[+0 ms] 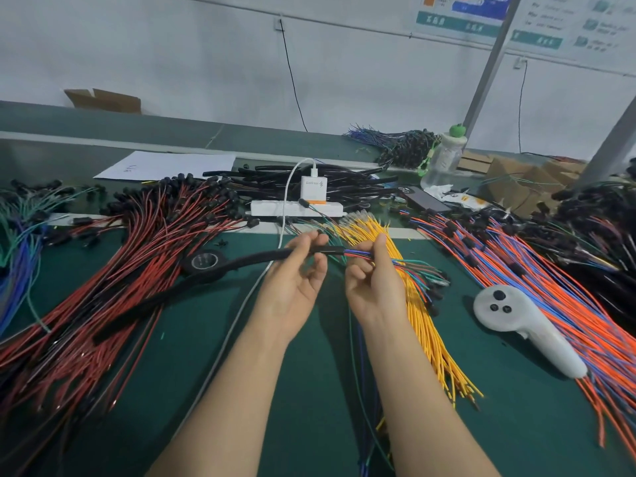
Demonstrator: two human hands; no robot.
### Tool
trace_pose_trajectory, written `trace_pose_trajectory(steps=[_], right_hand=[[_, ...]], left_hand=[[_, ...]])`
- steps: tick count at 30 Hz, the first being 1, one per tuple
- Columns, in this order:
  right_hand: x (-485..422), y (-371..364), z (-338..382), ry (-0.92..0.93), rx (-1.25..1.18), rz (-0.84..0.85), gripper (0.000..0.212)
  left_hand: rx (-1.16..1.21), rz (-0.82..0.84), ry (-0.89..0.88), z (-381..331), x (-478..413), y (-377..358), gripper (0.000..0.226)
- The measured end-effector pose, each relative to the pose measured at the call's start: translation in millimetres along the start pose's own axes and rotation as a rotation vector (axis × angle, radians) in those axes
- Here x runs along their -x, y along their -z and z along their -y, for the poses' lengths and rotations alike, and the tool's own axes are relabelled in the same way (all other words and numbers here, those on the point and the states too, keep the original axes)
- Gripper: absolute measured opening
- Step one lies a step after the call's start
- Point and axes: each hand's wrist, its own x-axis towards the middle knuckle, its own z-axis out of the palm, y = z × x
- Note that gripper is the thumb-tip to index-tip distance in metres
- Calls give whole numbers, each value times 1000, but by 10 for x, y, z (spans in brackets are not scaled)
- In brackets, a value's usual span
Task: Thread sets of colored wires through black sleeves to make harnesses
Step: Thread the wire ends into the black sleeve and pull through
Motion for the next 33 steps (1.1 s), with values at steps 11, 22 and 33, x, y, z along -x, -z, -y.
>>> trace_pose_trajectory(steps=[11, 22, 33], right_hand=[[61, -10, -30, 32, 349, 37, 27], [11, 37, -48, 243, 385, -48, 52], [13, 5, 160, -59, -177, -27, 16]], left_hand=[[-55, -6, -29, 143, 15, -75, 23], [-167, -34, -50, 235, 43, -118, 19], [-334, 246, -148, 2, 78, -109, 21]])
